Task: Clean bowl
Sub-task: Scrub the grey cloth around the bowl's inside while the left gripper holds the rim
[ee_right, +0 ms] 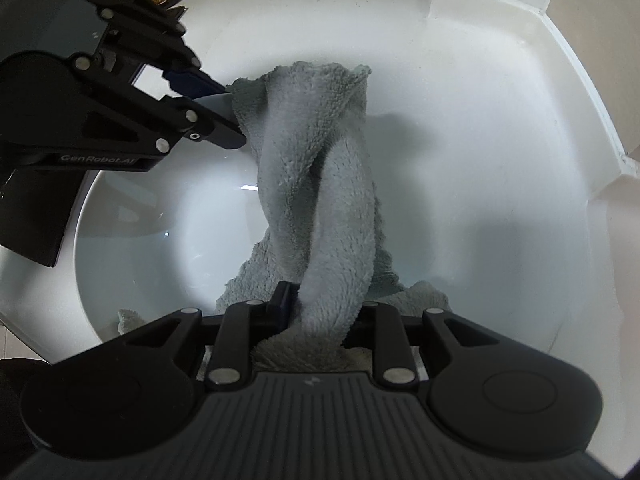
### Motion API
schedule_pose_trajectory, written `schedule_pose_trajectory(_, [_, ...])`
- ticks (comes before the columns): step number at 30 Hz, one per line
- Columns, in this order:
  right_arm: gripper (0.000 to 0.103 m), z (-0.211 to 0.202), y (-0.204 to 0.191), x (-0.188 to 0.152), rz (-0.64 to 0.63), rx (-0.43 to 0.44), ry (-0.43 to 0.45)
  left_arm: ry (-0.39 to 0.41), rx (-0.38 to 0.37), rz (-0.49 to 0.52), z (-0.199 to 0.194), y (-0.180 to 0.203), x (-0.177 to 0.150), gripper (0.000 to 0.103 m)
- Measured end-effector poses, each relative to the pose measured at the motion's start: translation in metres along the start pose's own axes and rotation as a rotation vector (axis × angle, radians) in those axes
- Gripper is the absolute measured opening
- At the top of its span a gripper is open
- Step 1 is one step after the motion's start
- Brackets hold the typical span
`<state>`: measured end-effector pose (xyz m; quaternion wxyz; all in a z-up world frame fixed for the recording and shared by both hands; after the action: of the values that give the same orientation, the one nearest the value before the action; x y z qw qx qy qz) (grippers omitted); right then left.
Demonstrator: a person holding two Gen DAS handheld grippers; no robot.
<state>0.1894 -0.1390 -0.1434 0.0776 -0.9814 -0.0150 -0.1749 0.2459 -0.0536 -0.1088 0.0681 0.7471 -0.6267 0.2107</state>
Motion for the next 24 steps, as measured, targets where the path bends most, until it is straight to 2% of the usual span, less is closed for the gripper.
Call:
schedule_pose_trajectory(9, [0.021,0.005,0.003,0.005,-0.016,-0.005,-0.008,-0.012,0.014,0.055,-0.002,0.001,0.001,0.014])
schedule_pose_trajectory(12, [0.021,0.009,0.006,0.015,-0.043,-0.031,-0.015,-0.011,0.022,0.065,-0.003,0.002,0.0,0.014])
schedule_pose_trajectory(16, [0.021,0.01,0.002,0.046,-0.151,-0.101,0.068,-0.009,0.031,0.07,-0.004,0.002,0.001,0.014])
schedule_pose_trajectory(21, [0.023,0.016,-0.011,0.066,-0.286,-0.105,0.111,0.016,0.035,0.028,-0.007,-0.002,-0.002,0.013])
schedule_pose_trajectory(24, [0.019,0.019,0.004,0.06,-0.169,-0.068,0.071,0.051,0.046,-0.05,-0.01,-0.007,-0.006,0.013])
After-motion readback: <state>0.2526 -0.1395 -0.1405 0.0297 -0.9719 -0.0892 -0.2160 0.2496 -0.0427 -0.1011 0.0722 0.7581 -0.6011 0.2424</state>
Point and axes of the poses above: each gripper's, at about its wrist camera, not at the fingertips, and z roughly the way its jaws point, y to its right, x to its top, the point moved 9 cm from there along z, roughly the way its jaws point, and after that the axes turned 7 degrees about z, right-handed, at the moved point
